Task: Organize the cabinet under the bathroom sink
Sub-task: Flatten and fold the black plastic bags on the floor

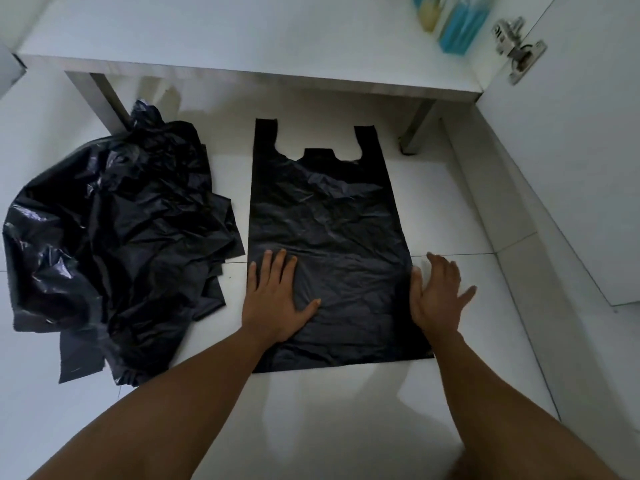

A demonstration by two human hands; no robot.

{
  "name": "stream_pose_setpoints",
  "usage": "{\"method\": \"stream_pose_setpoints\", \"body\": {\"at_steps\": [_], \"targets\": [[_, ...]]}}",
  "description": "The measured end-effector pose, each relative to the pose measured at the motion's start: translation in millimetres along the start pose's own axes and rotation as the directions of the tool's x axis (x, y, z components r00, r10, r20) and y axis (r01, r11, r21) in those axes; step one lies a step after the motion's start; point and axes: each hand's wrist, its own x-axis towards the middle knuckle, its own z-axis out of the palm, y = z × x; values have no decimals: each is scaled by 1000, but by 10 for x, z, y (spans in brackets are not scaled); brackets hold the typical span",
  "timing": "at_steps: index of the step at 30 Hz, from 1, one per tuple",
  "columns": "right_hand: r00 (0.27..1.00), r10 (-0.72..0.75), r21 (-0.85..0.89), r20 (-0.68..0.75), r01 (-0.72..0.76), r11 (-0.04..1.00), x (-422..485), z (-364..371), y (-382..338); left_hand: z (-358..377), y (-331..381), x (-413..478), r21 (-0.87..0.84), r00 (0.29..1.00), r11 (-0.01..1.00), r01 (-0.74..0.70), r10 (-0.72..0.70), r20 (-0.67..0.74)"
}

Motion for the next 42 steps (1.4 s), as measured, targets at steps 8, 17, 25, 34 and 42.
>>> {"method": "stream_pose_setpoints", "body": {"at_steps": [8,17,25,34,42], "targets": [[905,-418,36,83,416,908,417,342,-1132,-301,146,355,-41,989,989,143,-144,-23],[755,-642,30,134,645,764,625,674,-1391,-254,-47,932,-70,992,996,57,-64,-108],[667,-696,-48,266,731,681,1265,839,-1146,-28,-161,924,65,999,997,36,-36,-1],[887,-345,-141,306,401,905,2612,373,-642,-42,-128,942,86,998,995,55,-54,-17],[847,-530,63,40,527,847,1136,491,-935,-82,-107,926,64,998,996,61,-60,-15]]}}
